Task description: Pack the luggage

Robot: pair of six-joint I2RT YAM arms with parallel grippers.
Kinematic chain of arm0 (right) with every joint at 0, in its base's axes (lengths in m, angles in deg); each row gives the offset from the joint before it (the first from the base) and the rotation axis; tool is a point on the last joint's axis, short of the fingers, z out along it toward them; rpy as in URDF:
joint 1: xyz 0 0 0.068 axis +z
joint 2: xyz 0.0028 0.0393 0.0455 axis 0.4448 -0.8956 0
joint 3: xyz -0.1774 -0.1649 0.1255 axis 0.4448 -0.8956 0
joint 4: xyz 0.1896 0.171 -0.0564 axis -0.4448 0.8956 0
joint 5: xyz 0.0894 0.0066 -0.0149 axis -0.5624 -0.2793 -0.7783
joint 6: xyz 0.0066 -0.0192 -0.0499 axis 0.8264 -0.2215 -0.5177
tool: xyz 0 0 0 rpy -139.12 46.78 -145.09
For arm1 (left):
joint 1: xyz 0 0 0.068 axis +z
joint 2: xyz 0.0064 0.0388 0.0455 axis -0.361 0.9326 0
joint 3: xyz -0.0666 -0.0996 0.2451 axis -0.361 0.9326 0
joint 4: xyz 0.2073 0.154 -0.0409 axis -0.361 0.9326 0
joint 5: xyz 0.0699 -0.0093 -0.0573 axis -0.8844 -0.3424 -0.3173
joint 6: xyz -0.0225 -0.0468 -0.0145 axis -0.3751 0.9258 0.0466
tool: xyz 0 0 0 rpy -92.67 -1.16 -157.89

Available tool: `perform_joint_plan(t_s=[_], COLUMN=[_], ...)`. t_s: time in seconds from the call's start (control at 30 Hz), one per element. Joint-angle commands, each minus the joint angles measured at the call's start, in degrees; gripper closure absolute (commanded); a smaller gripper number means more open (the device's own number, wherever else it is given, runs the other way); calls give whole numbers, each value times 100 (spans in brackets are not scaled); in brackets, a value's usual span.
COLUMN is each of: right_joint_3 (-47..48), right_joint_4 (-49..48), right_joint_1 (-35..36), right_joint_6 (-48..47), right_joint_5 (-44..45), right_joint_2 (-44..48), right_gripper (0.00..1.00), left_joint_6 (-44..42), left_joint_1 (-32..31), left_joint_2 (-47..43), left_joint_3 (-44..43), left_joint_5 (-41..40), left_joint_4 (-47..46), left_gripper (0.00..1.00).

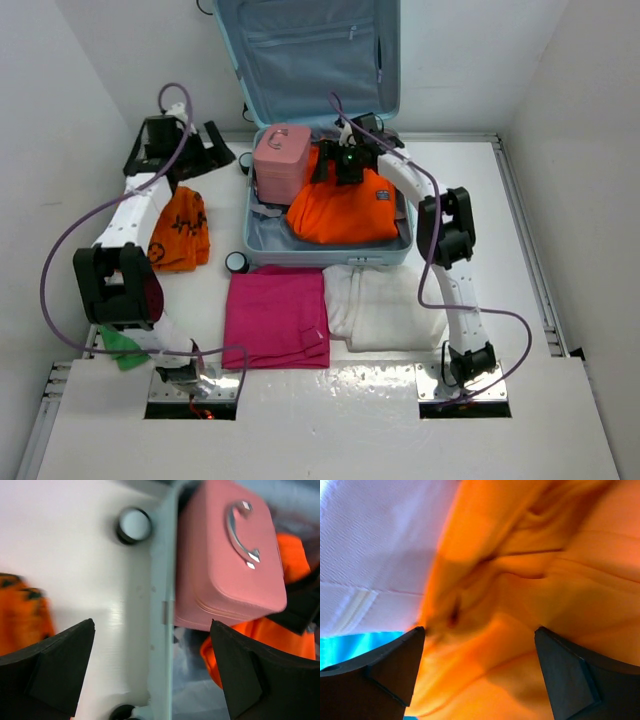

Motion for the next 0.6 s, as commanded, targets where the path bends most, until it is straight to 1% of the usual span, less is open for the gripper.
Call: perform_joint_plan(t_s=[0.0,0.03,0.07,0.1,0.13,0.17,0.2,0.23,0.27,0.3,0.33,0.37,0.4,0.43,0.47,0.5,0.53,0.57], right_joint_3=[-358,-394,-472,-525,-613,-631,-849,-947,-1035,-1123,-1454,-1606,-2016,-2560,-3200,-3529,-4211,-5044], right_joint_4=[284,337,355,372,355,390,408,408,451,774,907,1057,1406,1497,1541,1803,1849,1745], right_joint_1=[-376,-429,-525,-622,-727,-789,-842,-851,-851,-843,-799,-781,-781,-772,-772,-755,-668,-441], right_joint_6=[-827,-889,-889,-872,-863,-880,-1011,-1117,-1266,-1720,-2238,-2756,-3196,-3714,-4250,-4543,-5294,-5423], right_joint_5=[1052,800,598,395,-555,-939,-1204,-1615,-1698,-1733,-1707,-1603,-1410,-1287,-1103,-1049,-543,-338], right_joint_2=[411,489,621,813,937,1199,1646,1876,2601,2834,3072,3779,4021,4241,4765,5275,5811,6077], right_gripper=[9,7,6,4,4,4,4,4,4,4,3,3,3,3,3,5,6,6], left_joint_6=[-84,-85,-268,-365,-479,-672,-787,-901,-1007,-1199,-1271,-1324,-1437,-1491,-1491,-1561,-1561,-1561], left_joint_1=[459,538,695,766,828,951,1004,1057,1057,1205,1207,1294,1364,1365,1417,1418,1470,1470], left_joint_2=[-522,-522,-575,-575,-671,-846,-943,-1049,-1259,-1356,-1444,-1532,-1655,-1656,-1726,-1726,-1787,-1788], left_joint_3=[-31,-31,-31,21,83,223,302,399,487,670,759,838,900,970,971,1032,1033,1033], left_joint_5=[-329,-329,-329,-172,-171,-171,-110,-109,-31,31,84,162,268,269,269,321,321,321], left_joint_4=[-10,70,201,202,202,202,202,202,124,45,44,-34,-35,-35,-35,-35,-35,-35], left_gripper=[1,1,1,1,1,1,1,1,1,1,1,1,1,1,1,1,1,1])
